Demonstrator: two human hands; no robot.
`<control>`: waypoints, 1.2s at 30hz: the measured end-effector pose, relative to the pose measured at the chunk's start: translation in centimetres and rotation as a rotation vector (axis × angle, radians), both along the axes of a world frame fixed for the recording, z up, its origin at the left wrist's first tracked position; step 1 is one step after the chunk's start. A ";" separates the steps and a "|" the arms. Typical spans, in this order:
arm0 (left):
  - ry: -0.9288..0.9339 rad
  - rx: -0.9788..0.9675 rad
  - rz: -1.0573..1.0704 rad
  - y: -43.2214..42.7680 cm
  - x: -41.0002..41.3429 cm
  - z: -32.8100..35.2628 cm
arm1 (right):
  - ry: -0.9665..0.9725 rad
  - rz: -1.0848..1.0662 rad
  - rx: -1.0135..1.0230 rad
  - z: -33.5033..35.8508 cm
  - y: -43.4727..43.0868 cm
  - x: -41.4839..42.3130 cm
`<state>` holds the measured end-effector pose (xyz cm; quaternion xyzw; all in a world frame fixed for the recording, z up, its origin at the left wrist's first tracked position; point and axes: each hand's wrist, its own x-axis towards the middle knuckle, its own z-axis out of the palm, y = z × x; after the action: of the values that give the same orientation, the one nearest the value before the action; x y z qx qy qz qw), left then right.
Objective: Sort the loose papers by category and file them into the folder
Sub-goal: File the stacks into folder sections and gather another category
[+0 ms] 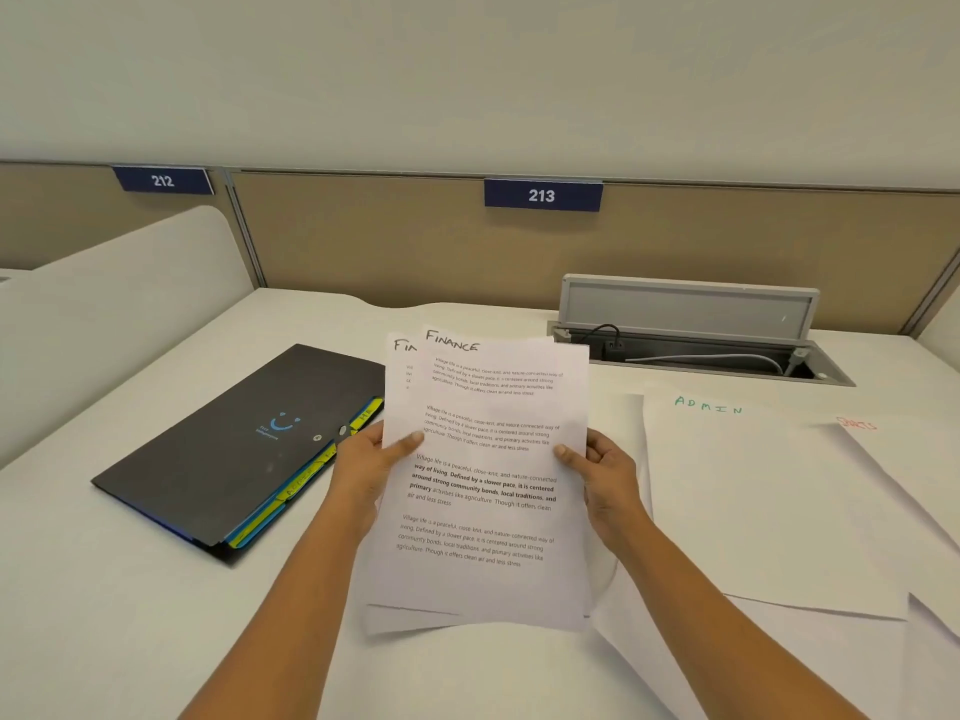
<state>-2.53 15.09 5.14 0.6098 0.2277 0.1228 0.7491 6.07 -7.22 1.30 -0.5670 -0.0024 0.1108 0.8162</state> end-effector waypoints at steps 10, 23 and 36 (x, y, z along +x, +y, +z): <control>-0.422 0.029 -0.085 0.1 0.0 3.5 | -0.276 -0.017 0.089 5.7 0.4 0.0; -0.247 0.186 -0.062 -1.1 0.2 1.0 | -0.292 0.067 -0.253 4.2 1.5 -0.7; -0.099 0.241 0.094 4.5 -1.4 -0.2 | -0.206 0.013 -0.260 2.2 2.6 -0.6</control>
<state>-3.91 19.58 4.91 0.6772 0.2023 0.2142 0.6743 5.48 -4.62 3.50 -0.6761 -0.0752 0.0569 0.7307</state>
